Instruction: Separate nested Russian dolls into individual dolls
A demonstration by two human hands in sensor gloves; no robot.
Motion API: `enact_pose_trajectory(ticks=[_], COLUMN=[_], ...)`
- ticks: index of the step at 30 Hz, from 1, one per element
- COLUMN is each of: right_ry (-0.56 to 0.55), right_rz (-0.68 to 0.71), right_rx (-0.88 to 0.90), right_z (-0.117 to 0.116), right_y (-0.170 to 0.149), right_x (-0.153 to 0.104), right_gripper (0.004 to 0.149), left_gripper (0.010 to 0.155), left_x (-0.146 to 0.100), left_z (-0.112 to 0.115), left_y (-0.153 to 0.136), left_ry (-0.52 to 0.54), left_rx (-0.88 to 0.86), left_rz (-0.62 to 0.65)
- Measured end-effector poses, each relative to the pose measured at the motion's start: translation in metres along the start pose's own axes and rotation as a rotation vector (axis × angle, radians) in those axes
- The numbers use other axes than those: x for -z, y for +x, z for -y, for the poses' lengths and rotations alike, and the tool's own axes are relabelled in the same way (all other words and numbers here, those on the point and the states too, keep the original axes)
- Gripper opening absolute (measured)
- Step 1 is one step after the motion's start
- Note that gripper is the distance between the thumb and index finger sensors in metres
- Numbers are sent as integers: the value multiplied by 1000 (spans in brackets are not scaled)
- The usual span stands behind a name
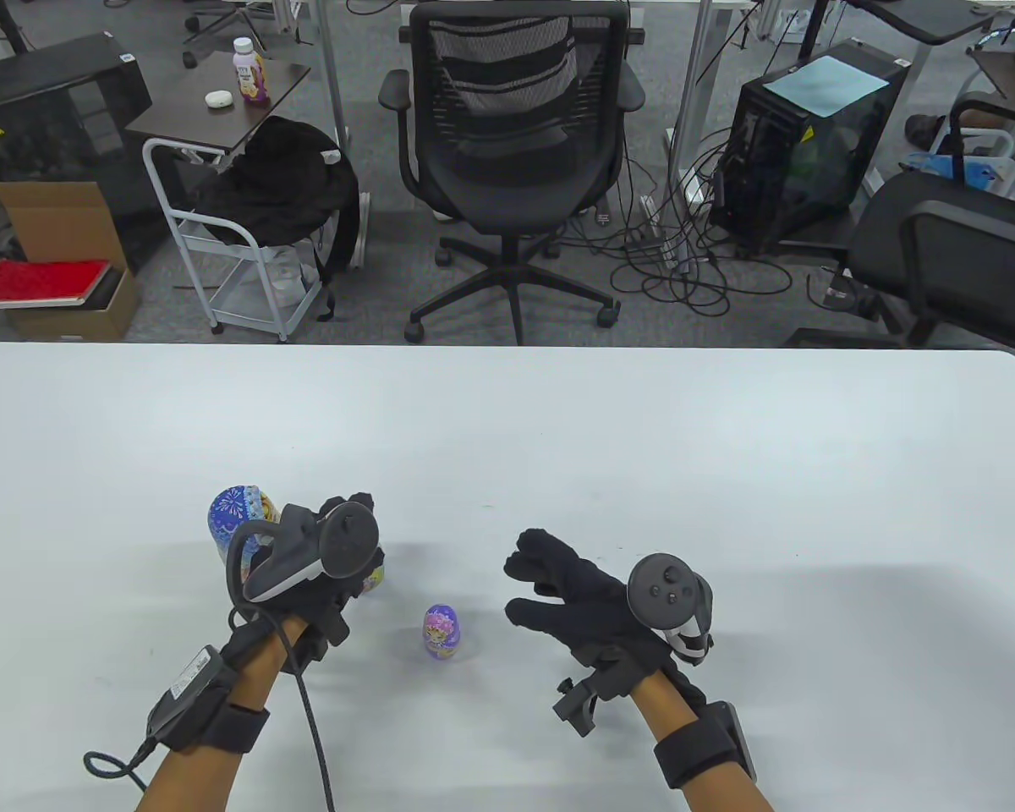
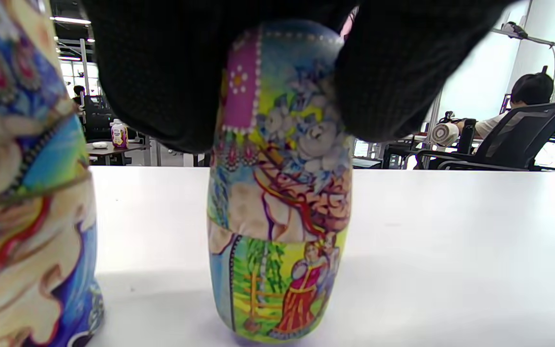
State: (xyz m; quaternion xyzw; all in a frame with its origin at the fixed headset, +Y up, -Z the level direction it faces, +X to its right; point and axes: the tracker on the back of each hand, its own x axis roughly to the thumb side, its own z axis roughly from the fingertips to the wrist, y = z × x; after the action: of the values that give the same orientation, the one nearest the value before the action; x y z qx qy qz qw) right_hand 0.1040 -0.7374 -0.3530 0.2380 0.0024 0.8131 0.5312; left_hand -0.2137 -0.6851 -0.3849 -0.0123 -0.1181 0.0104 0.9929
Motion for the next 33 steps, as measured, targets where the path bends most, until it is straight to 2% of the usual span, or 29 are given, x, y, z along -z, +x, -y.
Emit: enact_pose_trajectory(ticks=[9, 15, 18, 20, 21, 24, 26, 28, 30, 33], right_ry=[13, 25, 27, 31, 34, 46, 51, 51, 51, 57], right_rz=[-5, -6, -8, -11, -14, -23, -24, -24, -24, -22], right_rx=[-13, -32, -31, -36, -42, -47, -50, -53, -57, -75], right_z=[-1, -3, -3, -4, -4, -6, -7, -7, -7, -8], right_y=[0, -1, -1, -1, -1, -3, -3, -3, -3, -3], right_x=[1, 1, 1, 1, 1, 1, 1, 1, 0, 0], right_gripper=[80, 80, 80, 80, 80, 80, 80, 80, 80, 79], left_gripper=[69, 69, 71, 67, 65, 62, 61, 64, 70, 73], left_x=[12, 10, 4, -5, -12, -29, -39, -44, -48, -50], left_z=[7, 9, 5, -4, -10, -16, -10, 0, 10, 23], left_y=[-8, -9, -9, -4, 2, 19, 34, 47, 57, 65], left_ry=[-30, 24, 104, 194, 262, 329, 263, 148, 71, 41], left_rx=[-15, -19, -29, -26, -26, -76, -161, -209, -186, -94], left_rz=[-45, -41, -31, 4, 34, 171, 265, 321, 355, 359])
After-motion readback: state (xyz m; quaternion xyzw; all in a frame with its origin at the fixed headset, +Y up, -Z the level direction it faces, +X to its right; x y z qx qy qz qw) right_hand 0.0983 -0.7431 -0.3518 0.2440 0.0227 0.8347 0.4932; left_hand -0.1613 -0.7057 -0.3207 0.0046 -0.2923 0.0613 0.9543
